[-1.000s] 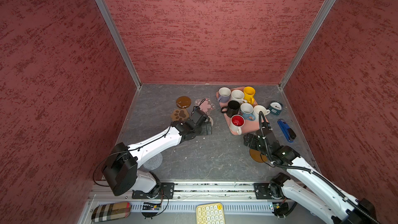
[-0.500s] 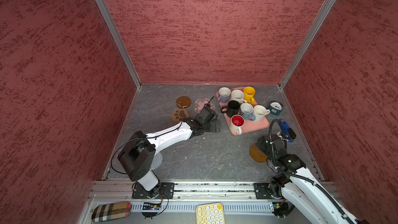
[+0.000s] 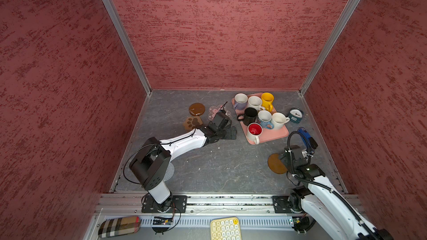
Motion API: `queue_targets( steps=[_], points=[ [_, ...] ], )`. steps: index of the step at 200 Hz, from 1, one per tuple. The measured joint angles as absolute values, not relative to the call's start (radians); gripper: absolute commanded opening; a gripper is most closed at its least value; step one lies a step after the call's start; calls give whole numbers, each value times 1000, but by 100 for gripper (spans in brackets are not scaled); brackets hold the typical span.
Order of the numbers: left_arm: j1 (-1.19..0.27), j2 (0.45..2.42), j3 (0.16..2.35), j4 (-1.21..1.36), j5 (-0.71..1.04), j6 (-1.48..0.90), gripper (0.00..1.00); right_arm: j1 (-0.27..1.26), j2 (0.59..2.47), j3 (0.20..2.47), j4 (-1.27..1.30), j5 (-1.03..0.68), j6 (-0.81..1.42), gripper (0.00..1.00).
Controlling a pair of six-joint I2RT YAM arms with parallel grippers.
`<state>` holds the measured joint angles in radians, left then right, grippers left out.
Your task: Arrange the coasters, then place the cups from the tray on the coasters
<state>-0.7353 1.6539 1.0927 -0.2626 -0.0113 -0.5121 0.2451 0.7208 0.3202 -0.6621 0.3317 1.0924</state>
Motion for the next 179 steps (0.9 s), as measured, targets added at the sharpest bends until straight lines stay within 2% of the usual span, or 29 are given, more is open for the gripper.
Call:
queue_targets(
  steps=[73, 179],
  points=[
    [-714, 1646, 1032, -241, 2, -507, 100, 245, 738, 287, -595, 222, 1080, 93],
    [-694, 1532, 923, -229, -20, -520, 100, 245, 825, 319, -503, 67, 959, 93]
  ],
)
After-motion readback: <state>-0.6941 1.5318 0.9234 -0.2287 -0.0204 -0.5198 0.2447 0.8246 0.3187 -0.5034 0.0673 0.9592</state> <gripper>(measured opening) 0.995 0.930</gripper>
